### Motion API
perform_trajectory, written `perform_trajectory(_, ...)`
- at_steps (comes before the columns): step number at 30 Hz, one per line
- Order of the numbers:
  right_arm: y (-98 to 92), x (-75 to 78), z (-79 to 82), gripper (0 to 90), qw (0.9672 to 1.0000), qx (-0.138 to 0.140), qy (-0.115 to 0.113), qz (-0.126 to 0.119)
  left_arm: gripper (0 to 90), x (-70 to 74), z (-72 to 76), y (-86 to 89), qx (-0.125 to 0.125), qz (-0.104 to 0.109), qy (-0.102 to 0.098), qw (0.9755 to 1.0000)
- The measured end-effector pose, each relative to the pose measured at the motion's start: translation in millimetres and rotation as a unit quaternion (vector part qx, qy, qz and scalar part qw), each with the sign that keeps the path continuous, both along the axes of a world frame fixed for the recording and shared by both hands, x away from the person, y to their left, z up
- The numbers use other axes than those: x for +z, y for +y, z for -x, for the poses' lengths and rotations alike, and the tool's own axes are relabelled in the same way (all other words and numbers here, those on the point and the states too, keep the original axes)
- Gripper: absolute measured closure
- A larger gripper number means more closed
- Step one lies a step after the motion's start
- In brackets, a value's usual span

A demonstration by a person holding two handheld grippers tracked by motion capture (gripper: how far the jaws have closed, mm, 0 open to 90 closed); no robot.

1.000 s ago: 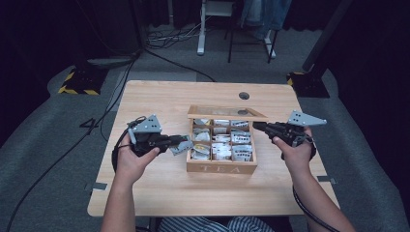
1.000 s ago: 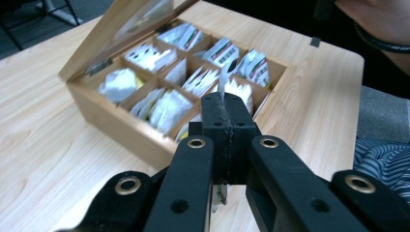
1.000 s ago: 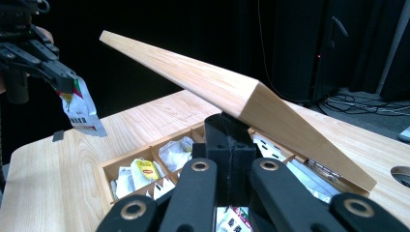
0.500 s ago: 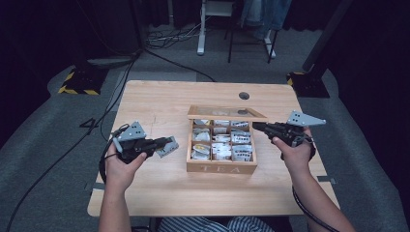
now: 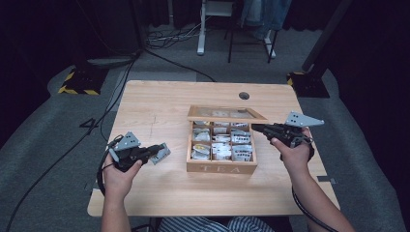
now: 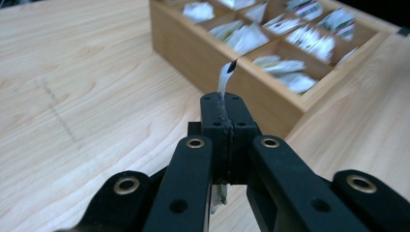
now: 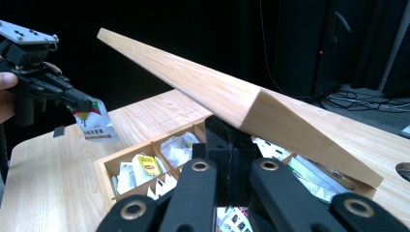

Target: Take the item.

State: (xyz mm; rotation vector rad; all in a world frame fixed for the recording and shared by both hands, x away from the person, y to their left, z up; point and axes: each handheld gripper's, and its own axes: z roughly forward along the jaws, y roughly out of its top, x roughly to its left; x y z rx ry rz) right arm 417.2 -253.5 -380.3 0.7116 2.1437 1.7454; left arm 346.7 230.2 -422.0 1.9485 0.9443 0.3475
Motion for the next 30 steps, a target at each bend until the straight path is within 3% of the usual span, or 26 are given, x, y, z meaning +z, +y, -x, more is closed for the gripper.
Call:
perform_trajectory(3, 0.0, -0.1, 0.2, 90.0, 1.0000, 0.000, 0.000, 0.001, 89.3, -5.3, -2.0, 1.4, 0.009, 0.002, 0.010, 0.9999)
perform_trajectory(7, 0.0, -0.2, 0.3, 90.0, 1.0000, 0.000, 0.001, 0.001, 89.3, -10.4, -8.9, 2.6, 0.027, -0.012, 0.025, 0.9993)
perform_trajectory(18, 0.7, -0.8, -0.1, 90.0, 1.0000, 0.001, 0.001, 0.001, 88.9, -27.4, -27.2, 13.9, 0.054, -0.009, 0.061, 0.9966)
perform_trajectory(26, 1.0, -1.2, -0.2, 90.0, 1.0000, 0.001, 0.002, 0.001, 87.3, -32.8, -35.1, 19.9, 0.063, -0.004, 0.080, 0.9948)
perform_trajectory(30, 1.0, -1.2, -0.2, 90.0, 1.0000, 0.001, 0.002, 0.001, 82.3, -33.2, -36.6, 20.9, 0.065, -0.006, 0.080, 0.9946)
